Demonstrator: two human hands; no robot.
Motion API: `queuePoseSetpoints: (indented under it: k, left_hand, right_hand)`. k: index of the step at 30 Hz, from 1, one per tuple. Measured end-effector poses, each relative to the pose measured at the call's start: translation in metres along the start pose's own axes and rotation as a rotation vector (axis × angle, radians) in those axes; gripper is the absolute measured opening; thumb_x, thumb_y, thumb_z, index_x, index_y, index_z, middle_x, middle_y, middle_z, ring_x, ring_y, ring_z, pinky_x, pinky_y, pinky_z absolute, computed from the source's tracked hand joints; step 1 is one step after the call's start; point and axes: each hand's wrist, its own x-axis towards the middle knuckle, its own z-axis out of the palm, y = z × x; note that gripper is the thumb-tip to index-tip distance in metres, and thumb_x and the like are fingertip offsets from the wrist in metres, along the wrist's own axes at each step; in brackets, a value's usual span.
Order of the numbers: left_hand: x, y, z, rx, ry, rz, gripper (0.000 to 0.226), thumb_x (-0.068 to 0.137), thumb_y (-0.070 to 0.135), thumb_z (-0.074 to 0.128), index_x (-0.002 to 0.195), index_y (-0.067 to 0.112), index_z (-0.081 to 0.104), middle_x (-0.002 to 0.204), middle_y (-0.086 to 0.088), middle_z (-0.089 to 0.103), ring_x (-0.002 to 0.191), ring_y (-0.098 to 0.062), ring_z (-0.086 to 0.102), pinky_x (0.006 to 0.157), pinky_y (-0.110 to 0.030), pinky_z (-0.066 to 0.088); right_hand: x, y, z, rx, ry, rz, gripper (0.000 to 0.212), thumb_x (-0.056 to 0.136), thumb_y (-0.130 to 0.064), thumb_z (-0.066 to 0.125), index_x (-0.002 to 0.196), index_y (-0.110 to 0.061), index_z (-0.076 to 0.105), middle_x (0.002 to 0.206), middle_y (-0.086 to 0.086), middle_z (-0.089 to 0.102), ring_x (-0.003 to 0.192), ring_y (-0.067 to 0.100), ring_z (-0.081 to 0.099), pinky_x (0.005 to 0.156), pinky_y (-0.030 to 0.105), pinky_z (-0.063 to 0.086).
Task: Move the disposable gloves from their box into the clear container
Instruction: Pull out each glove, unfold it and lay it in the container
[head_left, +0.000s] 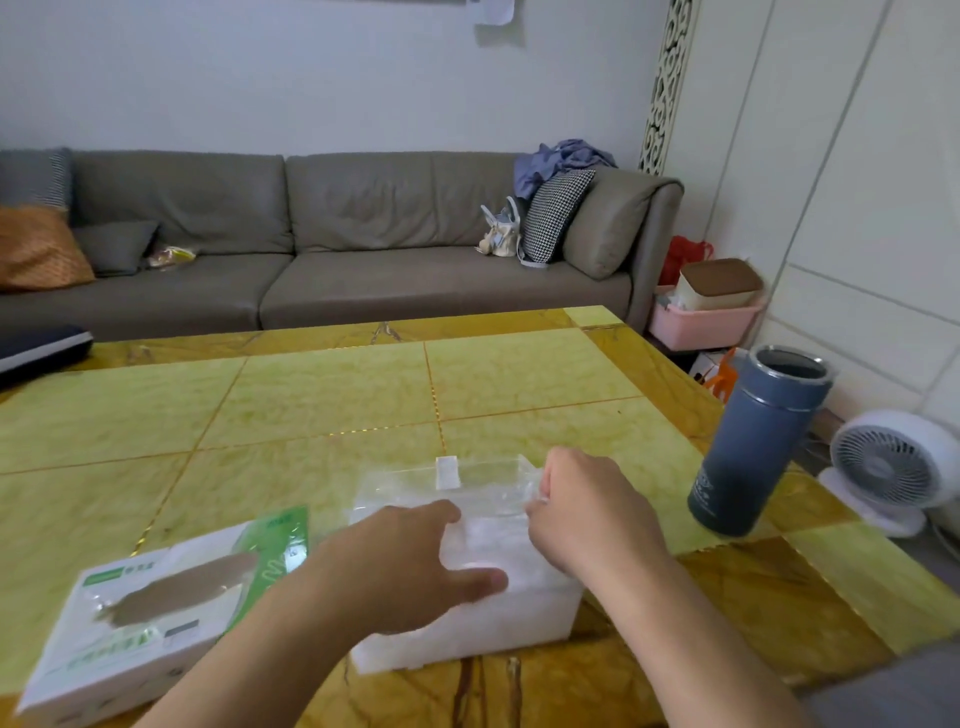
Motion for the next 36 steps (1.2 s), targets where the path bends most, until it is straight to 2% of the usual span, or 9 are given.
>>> queuePoseSetpoints:
  k: [4, 11, 15, 19, 22, 24, 28, 31, 36]
  left_hand:
    - [0.003, 0.007, -0.003, 0.071, -0.062, -0.012, 0.080, 0.077, 0.085, 0.060, 0.144, 0.044, 0.043, 0.131, 0.014, 0.061, 0.108, -0.013, 0.062, 0.092, -0.032, 0.052]
    - [0.019, 0.018, 0.003, 0.231, -0.016, -0.005, 0.062, 0.081, 0.066, 0.070, 0.134, 0.039, 0.052, 0.109, 0.012, 0.055, 0.098, -0.015, 0.060, 0.086, -0.034, 0.050]
    - [0.027, 0.019, 0.012, 0.313, 0.036, 0.014, 0.054, 0.075, 0.077, 0.057, 0.116, 0.042, 0.057, 0.100, 0.012, 0.063, 0.090, -0.019, 0.062, 0.077, -0.036, 0.053]
    - [0.024, 0.015, 0.008, 0.246, 0.010, 0.065, 0.057, 0.074, 0.078, 0.059, 0.120, 0.044, 0.055, 0.103, 0.014, 0.067, 0.096, -0.016, 0.065, 0.081, -0.035, 0.056]
    - [0.019, 0.007, -0.003, 0.146, -0.064, 0.086, 0.058, 0.080, 0.066, 0.070, 0.132, 0.044, 0.056, 0.106, 0.017, 0.066, 0.100, -0.010, 0.063, 0.085, -0.028, 0.052]
    - [0.011, 0.002, -0.014, 0.073, -0.121, 0.094, 0.058, 0.085, 0.053, 0.076, 0.137, 0.046, 0.054, 0.108, 0.020, 0.067, 0.099, -0.004, 0.064, 0.089, -0.024, 0.051]
    - [-0.005, 0.004, -0.022, 0.057, 0.125, 0.157, 0.035, 0.096, 0.034, 0.070, 0.127, 0.045, 0.059, 0.103, 0.024, 0.063, 0.095, 0.002, 0.064, 0.089, -0.025, 0.055]
    - [-0.017, 0.020, -0.009, 0.071, 0.231, 0.199, 0.029, 0.099, 0.017, 0.055, 0.116, 0.038, 0.066, 0.110, 0.019, 0.060, 0.097, -0.003, 0.061, 0.085, -0.024, 0.054]
    - [-0.020, 0.017, 0.018, 0.192, 0.055, 0.055, 0.021, 0.097, 0.015, 0.043, 0.109, 0.023, 0.059, 0.104, 0.002, 0.061, 0.095, -0.019, 0.065, 0.078, -0.034, 0.055]
  right_hand:
    - [-0.005, -0.004, -0.002, -0.066, -0.009, -0.015, 0.016, 0.095, -0.012, 0.059, 0.108, -0.018, 0.051, 0.085, -0.003, 0.056, 0.070, 0.017, 0.059, 0.050, 0.029, 0.040]
    - [-0.014, -0.012, -0.011, -0.107, 0.062, -0.123, 0.050, 0.088, -0.004, 0.071, 0.132, -0.014, 0.048, 0.098, 0.001, 0.063, 0.078, 0.021, 0.061, 0.061, 0.030, 0.048]
    - [-0.021, -0.028, -0.018, 0.035, 0.016, -0.427, 0.030, 0.084, -0.003, 0.068, 0.104, -0.019, 0.053, 0.102, -0.004, 0.054, 0.088, 0.020, 0.055, 0.067, 0.032, 0.047]
    - [-0.019, -0.026, -0.011, -0.051, -0.250, -0.363, 0.007, 0.086, -0.008, 0.064, 0.088, -0.013, 0.059, 0.089, 0.005, 0.056, 0.069, 0.024, 0.057, 0.052, 0.031, 0.041]
    - [-0.015, -0.021, -0.008, -0.155, -0.353, -0.331, 0.008, 0.084, -0.008, 0.068, 0.088, -0.011, 0.063, 0.085, 0.005, 0.055, 0.065, 0.022, 0.057, 0.050, 0.029, 0.039]
    - [-0.013, -0.022, -0.003, -0.202, -0.340, -0.328, 0.026, 0.078, -0.008, 0.072, 0.103, -0.015, 0.069, 0.091, 0.002, 0.062, 0.074, 0.023, 0.061, 0.051, 0.028, 0.037]
    - [-0.004, -0.027, 0.005, -0.278, -0.375, -0.318, 0.055, 0.075, -0.013, 0.076, 0.127, -0.027, 0.067, 0.106, -0.004, 0.070, 0.090, 0.022, 0.069, 0.052, 0.028, 0.035]
    - [0.000, -0.030, 0.006, -0.287, -0.427, -0.291, 0.040, 0.078, -0.019, 0.078, 0.116, -0.028, 0.068, 0.100, -0.006, 0.067, 0.087, 0.020, 0.068, 0.054, 0.028, 0.037]
    - [-0.008, -0.032, 0.006, -0.308, -0.340, -0.313, 0.021, 0.076, -0.020, 0.080, 0.092, -0.024, 0.066, 0.094, -0.003, 0.065, 0.097, 0.025, 0.068, 0.067, 0.030, 0.040]
